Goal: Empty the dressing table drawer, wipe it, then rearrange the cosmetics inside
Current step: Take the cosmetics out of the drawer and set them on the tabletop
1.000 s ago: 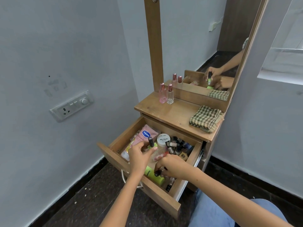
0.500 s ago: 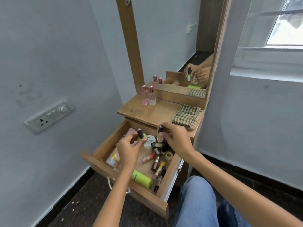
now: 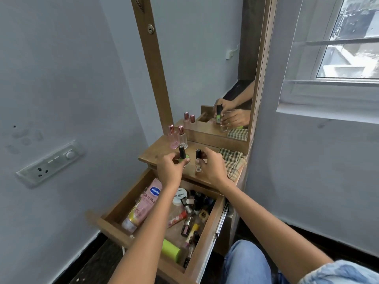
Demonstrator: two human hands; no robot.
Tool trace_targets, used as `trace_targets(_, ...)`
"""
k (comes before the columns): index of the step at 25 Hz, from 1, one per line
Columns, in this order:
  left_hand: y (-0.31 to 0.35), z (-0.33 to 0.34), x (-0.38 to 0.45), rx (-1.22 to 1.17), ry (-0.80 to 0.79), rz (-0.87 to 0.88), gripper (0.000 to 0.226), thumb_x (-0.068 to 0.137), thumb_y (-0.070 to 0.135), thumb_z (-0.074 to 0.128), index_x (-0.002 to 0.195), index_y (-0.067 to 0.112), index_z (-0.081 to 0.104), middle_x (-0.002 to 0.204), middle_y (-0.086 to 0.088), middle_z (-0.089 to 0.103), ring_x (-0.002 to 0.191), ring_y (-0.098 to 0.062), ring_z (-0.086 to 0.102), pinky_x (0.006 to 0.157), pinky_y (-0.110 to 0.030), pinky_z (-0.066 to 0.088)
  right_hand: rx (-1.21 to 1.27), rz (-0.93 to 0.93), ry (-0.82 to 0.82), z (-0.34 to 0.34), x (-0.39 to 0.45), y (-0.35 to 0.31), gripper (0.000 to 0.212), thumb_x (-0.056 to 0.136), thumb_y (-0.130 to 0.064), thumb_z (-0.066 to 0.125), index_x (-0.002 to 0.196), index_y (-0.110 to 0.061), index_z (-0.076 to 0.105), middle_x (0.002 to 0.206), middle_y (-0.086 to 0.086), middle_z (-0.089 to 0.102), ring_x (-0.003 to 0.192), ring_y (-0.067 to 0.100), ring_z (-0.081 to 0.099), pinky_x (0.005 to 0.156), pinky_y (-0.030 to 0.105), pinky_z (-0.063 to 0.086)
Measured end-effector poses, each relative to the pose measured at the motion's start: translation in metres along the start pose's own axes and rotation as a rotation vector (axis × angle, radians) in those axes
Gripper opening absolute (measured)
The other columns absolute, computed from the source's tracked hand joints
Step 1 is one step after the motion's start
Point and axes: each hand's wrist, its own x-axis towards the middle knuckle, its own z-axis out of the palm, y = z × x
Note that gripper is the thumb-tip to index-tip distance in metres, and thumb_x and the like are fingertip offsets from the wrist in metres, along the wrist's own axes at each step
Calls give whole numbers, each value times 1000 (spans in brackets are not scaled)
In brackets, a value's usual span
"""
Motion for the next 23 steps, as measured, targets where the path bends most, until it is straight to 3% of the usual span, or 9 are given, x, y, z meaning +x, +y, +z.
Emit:
trace_targets(8, -10, 13, 12, 108, -1, -48, 32, 71, 27, 82, 98, 13, 75, 96, -1, 74, 87, -13, 66, 68, -22, 42, 55, 60, -29, 8, 7, 6, 23, 80, -7, 71, 101, -16, 68, 92, 1, 73, 88, 17, 68, 75, 40, 57)
trace_targets(11, -17, 16, 11, 134, 24, -18, 29, 72, 29, 81, 97, 17, 75, 94, 2, 74, 87, -11, 65, 78, -27, 48, 65, 67, -27, 9, 10, 4, 23, 81, -9, 72, 102, -16, 70, 94, 0, 73, 89, 16, 68, 76, 39, 57)
trace_targets(14, -28, 16, 10, 229, 46, 5, 30, 74, 36, 78, 100, 22, 74, 97, 2, 73, 90, -13, 63, 93, -39, 45, 62, 82, -28, 10, 12, 5, 22, 80, -12, 74, 102, -15, 71, 95, -1, 73, 87, 17, 69, 76, 38, 56)
trace_targets(23, -30, 21, 28, 264, 88, 11, 24, 75, 37, 77, 94, 22, 76, 91, 4, 74, 91, -16, 62, 88, -30, 28, 80, 167, -56, 18, 28, -3, 14, 80, -15, 75, 94, -13, 74, 89, 0, 73, 82, 16, 67, 75, 36, 56)
